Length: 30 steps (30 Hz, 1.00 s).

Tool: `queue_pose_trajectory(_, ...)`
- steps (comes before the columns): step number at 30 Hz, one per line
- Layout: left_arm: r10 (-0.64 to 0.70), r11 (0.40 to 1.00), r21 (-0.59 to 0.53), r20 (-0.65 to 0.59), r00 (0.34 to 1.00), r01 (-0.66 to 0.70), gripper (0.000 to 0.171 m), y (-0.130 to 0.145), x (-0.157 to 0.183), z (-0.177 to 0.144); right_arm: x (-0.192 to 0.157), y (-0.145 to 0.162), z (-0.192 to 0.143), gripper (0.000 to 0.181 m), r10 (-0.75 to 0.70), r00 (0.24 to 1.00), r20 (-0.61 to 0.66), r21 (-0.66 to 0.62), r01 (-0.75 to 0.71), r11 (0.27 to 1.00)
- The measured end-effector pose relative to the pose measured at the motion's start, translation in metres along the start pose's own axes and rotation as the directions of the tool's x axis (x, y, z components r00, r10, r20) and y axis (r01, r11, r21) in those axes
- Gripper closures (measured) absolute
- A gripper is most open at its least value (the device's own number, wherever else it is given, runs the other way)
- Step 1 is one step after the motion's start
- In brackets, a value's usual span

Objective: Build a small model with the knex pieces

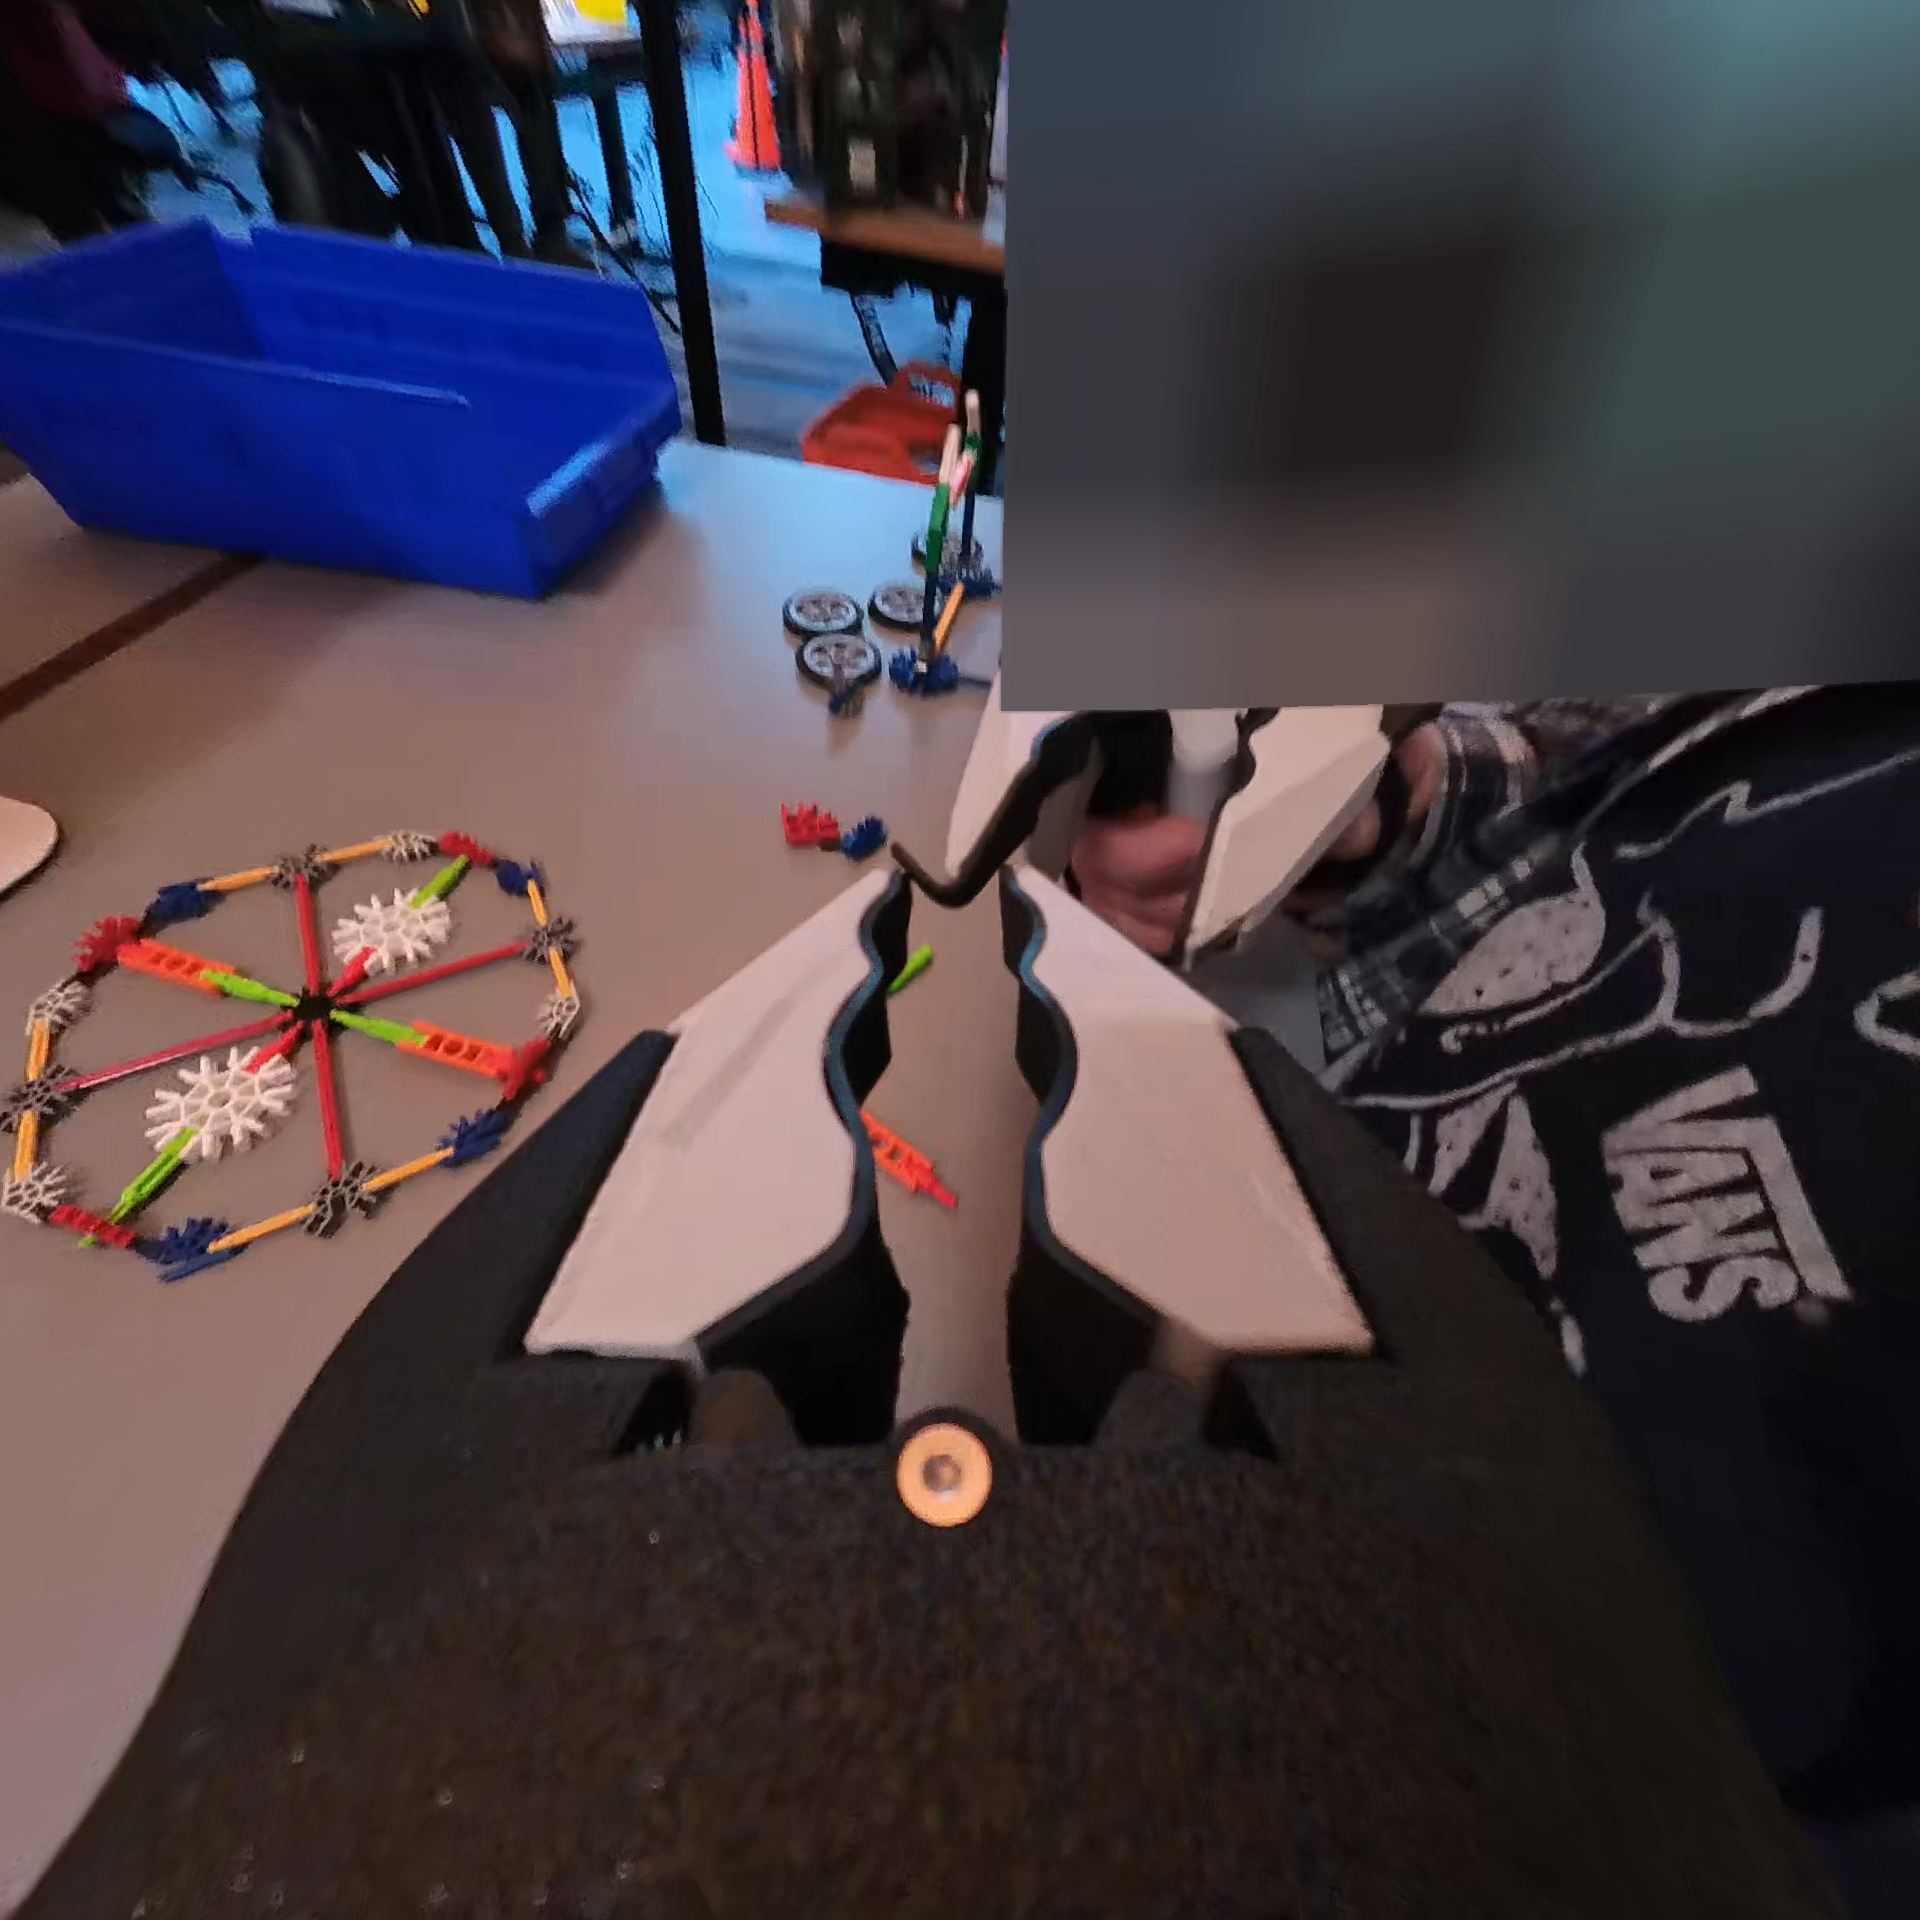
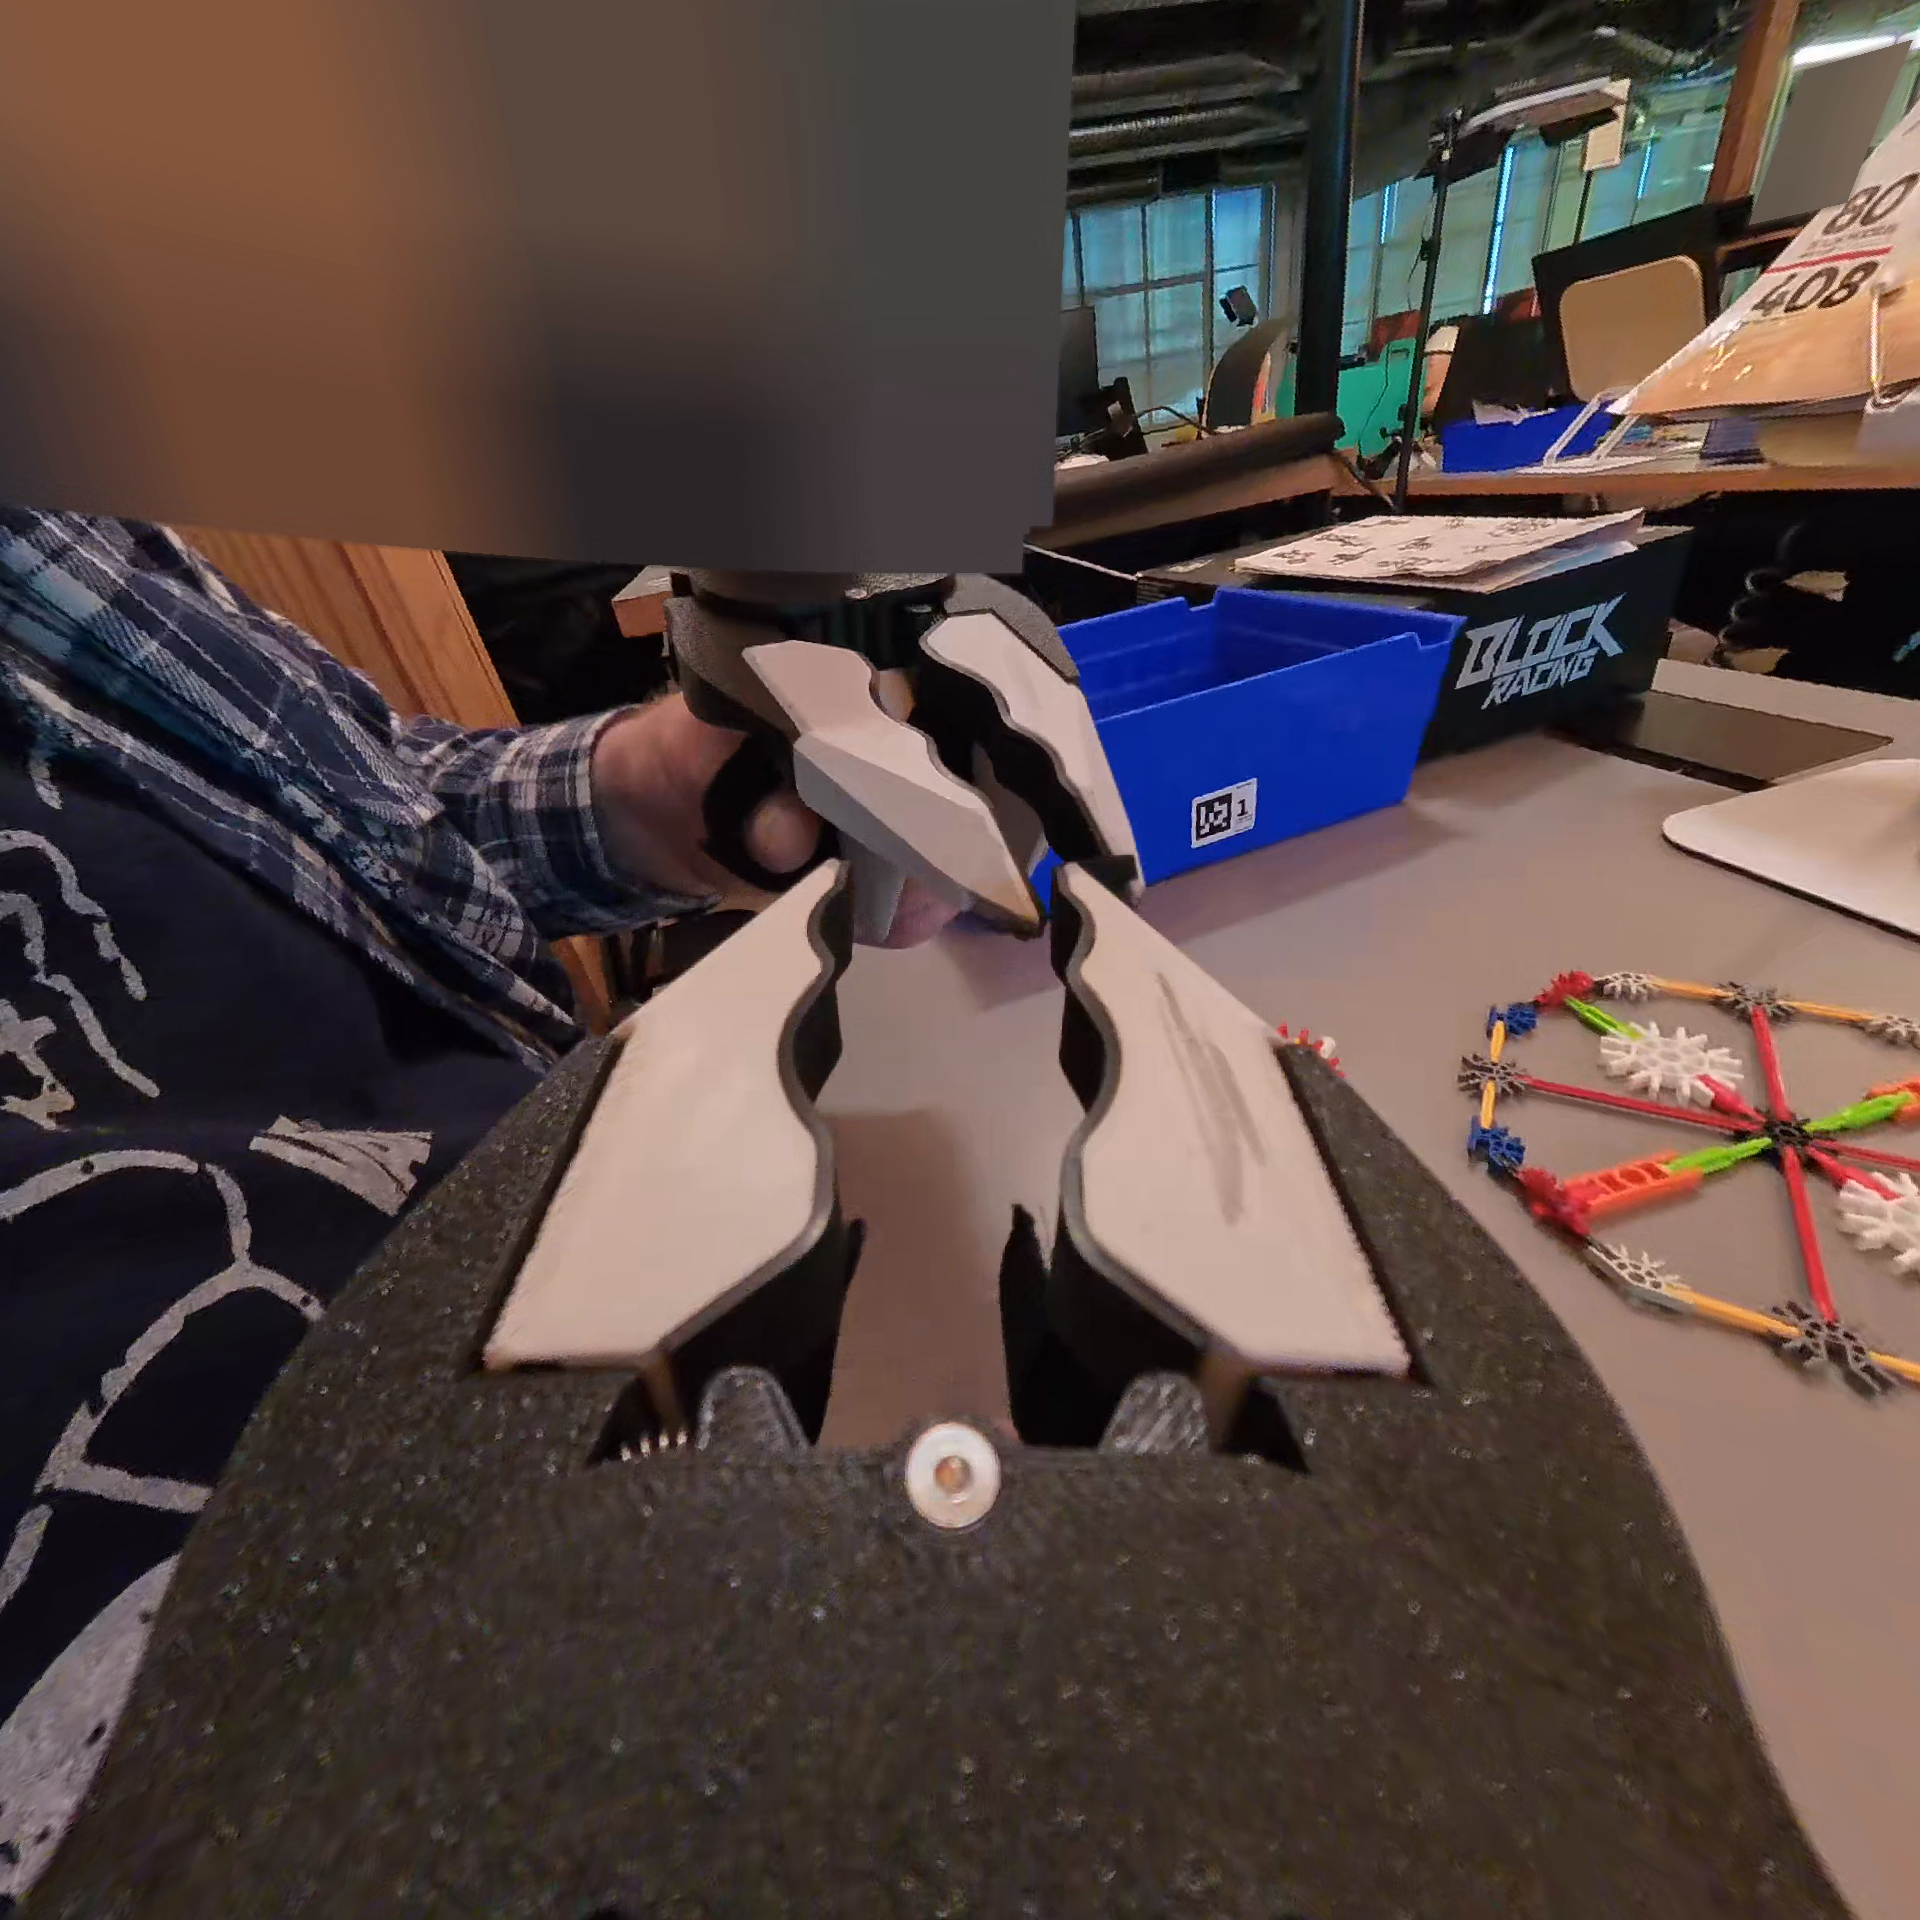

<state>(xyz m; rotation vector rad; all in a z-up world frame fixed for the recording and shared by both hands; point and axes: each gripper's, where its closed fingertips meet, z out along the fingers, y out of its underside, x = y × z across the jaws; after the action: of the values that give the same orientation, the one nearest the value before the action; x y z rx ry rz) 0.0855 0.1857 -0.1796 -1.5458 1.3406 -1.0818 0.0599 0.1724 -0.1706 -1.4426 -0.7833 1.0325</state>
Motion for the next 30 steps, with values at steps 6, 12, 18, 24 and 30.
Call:
queue_pose_trajectory(6,0.058,0.998,0.032,0.040,0.998,-0.059,0.160,-0.005,0.004,0.000,-0.002,-0.004,-0.002,0.143,-0.039,0.999,0.009,0.024,0.039,0.999)
queue_pose_trajectory(12,0.150,0.988,0.022,0.114,0.982,-0.154,0.155,-0.011,-0.001,-0.007,-0.003,-0.009,-0.005,0.144,-0.065,0.998,0.003,0.062,0.065,0.996)
queue_pose_trajectory(18,0.187,0.979,0.048,0.144,0.972,-0.196,0.157,-0.016,0.008,-0.008,-0.005,-0.012,-0.007,0.145,-0.086,0.996,0.002,0.084,0.085,0.993)
queue_pose_trajectory(24,0.166,0.981,0.079,0.125,0.978,-0.176,0.163,-0.018,0.013,-0.006,-0.009,-0.014,-0.006,0.146,-0.130,0.992,-0.003,0.086,0.130,0.988)
queue_pose_trajectory(30,0.185,0.974,0.115,0.080,0.979,-0.194,0.165,-0.022,0.020,-0.006,-0.014,-0.016,-0.009,0.146,-0.163,0.987,0.017,0.106,0.160,0.981)
